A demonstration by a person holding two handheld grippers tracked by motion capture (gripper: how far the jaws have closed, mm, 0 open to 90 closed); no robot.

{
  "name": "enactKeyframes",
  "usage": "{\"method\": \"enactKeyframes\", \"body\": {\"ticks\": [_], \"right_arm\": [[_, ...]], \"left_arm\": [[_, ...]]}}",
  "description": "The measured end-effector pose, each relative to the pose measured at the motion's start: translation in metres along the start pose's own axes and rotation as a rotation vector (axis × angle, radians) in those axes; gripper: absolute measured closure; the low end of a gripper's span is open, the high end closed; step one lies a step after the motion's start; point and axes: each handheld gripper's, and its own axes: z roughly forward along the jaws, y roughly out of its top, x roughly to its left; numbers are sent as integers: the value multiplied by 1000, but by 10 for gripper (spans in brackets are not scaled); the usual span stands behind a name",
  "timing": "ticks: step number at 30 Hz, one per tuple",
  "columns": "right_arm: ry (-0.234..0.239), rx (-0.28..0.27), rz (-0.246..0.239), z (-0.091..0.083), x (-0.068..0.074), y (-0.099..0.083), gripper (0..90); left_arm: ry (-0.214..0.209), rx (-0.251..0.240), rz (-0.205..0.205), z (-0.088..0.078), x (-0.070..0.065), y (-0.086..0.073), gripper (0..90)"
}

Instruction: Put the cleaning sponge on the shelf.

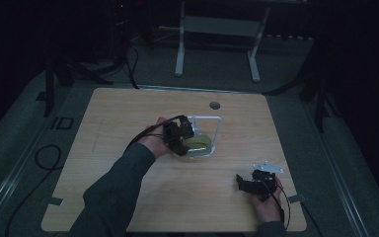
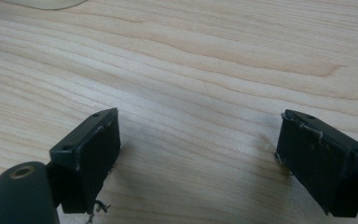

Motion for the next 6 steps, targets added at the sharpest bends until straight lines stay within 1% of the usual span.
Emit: {"method": "enactKeyframes", "body": {"ticks": [3,6], "right_arm": [[0,0,0,0,0,0,130],[0,0,-1,0,0,0,130]], "left_arm": [[-10,-1,-11,-1,-3,-4,477],[-22,-20,-33,-3,-7,-11,473]]}}
